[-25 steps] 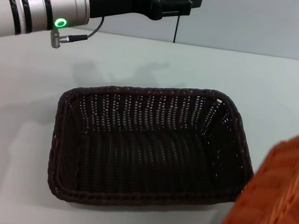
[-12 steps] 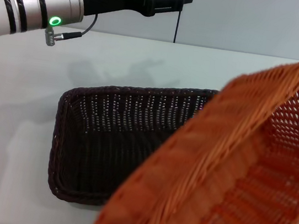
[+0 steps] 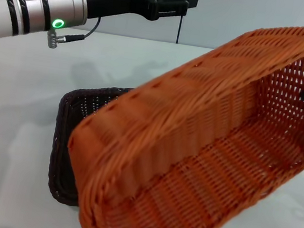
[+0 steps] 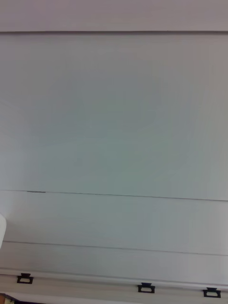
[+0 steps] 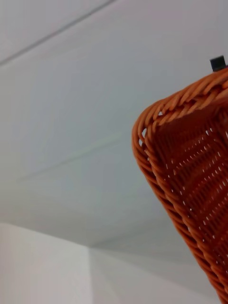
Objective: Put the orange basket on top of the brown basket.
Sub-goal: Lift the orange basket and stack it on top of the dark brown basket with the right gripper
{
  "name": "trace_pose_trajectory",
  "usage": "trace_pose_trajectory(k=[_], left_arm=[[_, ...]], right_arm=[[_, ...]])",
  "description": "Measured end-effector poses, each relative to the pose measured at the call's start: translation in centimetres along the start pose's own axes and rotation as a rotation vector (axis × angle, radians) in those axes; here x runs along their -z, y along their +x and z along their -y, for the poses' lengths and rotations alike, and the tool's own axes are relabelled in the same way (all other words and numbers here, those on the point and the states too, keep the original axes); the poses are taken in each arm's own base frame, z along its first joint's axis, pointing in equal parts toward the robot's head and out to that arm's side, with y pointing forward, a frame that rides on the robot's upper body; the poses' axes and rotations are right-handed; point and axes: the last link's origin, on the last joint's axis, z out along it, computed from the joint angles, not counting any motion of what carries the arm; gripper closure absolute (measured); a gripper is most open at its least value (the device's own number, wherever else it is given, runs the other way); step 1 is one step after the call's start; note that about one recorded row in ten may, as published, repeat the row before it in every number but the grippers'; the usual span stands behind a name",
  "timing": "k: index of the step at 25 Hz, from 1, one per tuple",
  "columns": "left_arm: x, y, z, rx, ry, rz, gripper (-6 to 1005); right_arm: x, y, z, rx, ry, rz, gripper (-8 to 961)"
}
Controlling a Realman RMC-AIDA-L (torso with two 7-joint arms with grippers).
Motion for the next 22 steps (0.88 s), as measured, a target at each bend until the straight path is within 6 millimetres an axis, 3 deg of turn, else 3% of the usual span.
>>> trace_pose_trajectory(k=[12, 22], left_arm=[[0.0, 0.0, 0.3, -0.017, 0.013, 0.009, 201], [1.0, 0.9, 2.4, -0.042, 0.133, -0.028, 201]], right_arm=[[-0.6, 6.0, -2.8, -0.070, 0.144, 0.117, 790], [-0.1, 7.9, -4.1, -0.070, 0.223, 0.111, 766]])
